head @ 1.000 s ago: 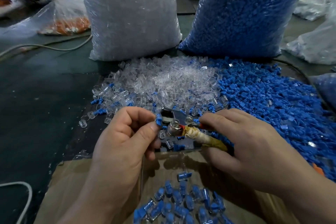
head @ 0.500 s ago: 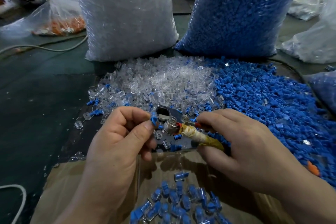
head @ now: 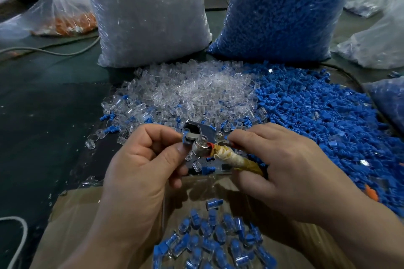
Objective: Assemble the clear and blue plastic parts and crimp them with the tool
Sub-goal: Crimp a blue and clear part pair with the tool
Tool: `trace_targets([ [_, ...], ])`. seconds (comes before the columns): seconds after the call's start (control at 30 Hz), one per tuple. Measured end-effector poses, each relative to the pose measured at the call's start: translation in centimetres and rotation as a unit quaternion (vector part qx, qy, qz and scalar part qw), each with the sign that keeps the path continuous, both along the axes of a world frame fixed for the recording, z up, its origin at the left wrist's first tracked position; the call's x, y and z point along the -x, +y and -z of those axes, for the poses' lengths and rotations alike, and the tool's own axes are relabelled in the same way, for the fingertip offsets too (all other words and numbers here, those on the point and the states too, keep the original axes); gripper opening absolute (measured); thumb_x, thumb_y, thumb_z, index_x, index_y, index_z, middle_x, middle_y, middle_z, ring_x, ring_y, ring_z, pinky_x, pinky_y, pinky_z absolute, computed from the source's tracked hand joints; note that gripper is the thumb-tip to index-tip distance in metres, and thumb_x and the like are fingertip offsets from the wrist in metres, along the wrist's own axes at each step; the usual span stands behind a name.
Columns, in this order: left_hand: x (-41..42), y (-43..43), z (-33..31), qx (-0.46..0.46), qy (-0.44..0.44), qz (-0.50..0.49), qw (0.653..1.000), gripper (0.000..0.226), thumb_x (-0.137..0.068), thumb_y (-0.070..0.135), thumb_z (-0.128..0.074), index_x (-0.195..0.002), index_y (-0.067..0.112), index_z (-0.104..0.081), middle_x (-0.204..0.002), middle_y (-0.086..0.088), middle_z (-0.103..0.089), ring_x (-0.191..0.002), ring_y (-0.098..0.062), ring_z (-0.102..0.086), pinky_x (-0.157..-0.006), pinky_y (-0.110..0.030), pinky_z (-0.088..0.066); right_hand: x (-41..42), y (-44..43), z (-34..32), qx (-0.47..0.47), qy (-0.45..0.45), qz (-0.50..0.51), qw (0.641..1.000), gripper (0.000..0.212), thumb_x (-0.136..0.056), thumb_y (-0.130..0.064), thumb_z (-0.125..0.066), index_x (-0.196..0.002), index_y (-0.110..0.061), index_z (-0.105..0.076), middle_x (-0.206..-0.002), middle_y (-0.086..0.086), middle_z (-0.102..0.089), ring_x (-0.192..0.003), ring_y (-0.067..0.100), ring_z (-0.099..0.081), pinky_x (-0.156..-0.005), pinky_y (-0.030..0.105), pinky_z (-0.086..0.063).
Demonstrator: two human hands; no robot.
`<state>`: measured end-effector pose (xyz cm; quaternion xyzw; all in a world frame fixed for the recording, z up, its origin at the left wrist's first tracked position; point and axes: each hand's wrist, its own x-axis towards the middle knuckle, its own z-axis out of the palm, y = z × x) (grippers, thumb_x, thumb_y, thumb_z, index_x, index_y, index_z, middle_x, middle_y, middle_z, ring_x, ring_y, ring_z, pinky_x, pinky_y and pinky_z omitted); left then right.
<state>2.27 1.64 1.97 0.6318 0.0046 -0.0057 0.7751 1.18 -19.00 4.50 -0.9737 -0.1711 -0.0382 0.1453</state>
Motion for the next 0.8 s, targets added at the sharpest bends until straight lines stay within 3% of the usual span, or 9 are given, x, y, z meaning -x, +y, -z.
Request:
trace_targets([
  [0.23,0.0,0.3,0.0,-0.044,-0.012,-0.032,0.998,0.016,-0.064,0.029,-0.07,-0.08,0.026,-0.072,-0.072,-0.006,-0.069,-0.055,-0.012,-0.061,-0.044,-0.021,-0.049,0.0,0.5,-0.1,-0.025,0.008,0.012,1.0,0.052,-0.076,-0.056,-0.041,-0.118,-0.034,-0.062,-0.087,-0.016,-0.059,-0.081,0.008,-0.054,-0.069,0.029,-0.047],
  [0.3,-0.1,0.4,0.1,-0.086,-0.021,-0.028,0.996,0.009,-0.073,0.021,-0.073,-0.081,0.026,-0.071,-0.071,-0.007,-0.069,-0.056,-0.011,-0.061,-0.045,-0.022,-0.05,0.1,0.3,0.3,-0.02,0.005,0.022,1.0,0.052,-0.077,-0.058,-0.041,-0.119,-0.034,-0.061,-0.09,-0.017,-0.058,-0.084,0.007,-0.052,-0.071,0.022,-0.042],
  [0.4,-0.2,0.5,0.8,-0.157,-0.019,-0.03,0.987,0.024,-0.088,0.006,-0.067,-0.081,0.028,-0.07,-0.064,-0.002,-0.066,-0.052,-0.009,-0.059,-0.045,-0.021,-0.051,0.0,0.0,0.7,0.001,-0.007,0.042,0.999,0.058,-0.076,-0.063,-0.041,-0.121,-0.032,-0.059,-0.097,-0.015,-0.059,-0.09,0.01,-0.052,-0.077,0.026,-0.042],
  [0.63,-0.1,0.5,0.8,-0.186,0.029,-0.017,0.982,0.016,-0.086,0.017,-0.067,-0.081,0.032,-0.07,-0.063,-0.008,-0.068,-0.047,-0.01,-0.057,-0.043,-0.019,-0.048,-1.4,-1.0,1.3,0.047,-0.051,0.136,0.988,0.066,-0.073,-0.067,-0.039,-0.123,-0.027,-0.059,-0.103,-0.007,-0.063,-0.096,0.018,-0.052,-0.083,0.039,-0.044],
  [0.8,0.5,-0.2,0.7,-0.262,0.027,-0.001,0.965,0.013,-0.075,0.035,-0.065,-0.085,0.043,-0.066,-0.062,0.002,-0.07,-0.045,-0.005,-0.06,-0.044,-0.017,-0.048,-2.2,-1.1,1.2,0.104,0.016,0.142,0.984,0.068,-0.072,-0.075,-0.041,-0.129,-0.037,-0.049,-0.119,-0.011,-0.054,-0.112,0.017,-0.039,-0.099,0.039,-0.031],
])
